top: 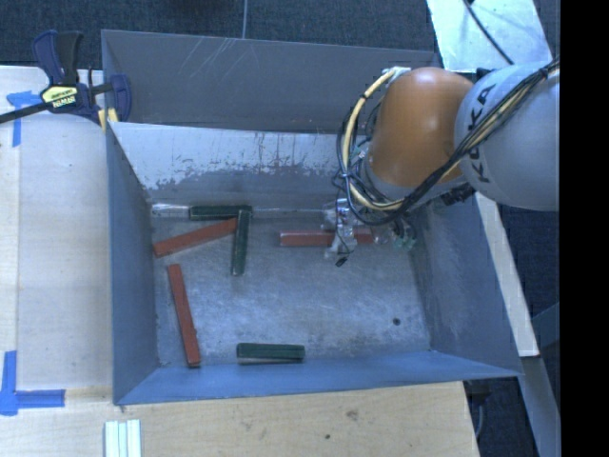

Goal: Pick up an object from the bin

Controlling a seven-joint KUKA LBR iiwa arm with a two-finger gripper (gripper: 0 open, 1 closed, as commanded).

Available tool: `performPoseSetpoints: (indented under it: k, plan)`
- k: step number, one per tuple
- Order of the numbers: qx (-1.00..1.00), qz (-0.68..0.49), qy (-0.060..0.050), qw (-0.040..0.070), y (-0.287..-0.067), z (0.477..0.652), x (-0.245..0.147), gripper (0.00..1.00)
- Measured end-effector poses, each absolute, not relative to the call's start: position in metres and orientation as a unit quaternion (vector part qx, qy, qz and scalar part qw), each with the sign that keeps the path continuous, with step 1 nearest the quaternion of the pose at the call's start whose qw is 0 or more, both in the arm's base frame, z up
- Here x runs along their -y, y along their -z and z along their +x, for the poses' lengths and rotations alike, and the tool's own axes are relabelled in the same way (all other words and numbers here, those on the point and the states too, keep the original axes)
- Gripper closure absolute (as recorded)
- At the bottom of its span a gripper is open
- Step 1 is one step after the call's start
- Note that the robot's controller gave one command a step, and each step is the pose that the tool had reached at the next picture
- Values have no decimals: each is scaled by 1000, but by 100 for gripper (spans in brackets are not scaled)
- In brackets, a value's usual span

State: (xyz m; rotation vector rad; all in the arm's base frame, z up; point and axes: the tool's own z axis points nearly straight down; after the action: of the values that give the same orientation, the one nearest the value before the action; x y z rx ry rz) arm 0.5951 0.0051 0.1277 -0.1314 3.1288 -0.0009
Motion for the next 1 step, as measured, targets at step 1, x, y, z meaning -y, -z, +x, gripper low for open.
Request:
performPoseSetpoints:
  k: [1]
  plan:
    - [-999, -42, 0, 4, -147, 597, -5, 100]
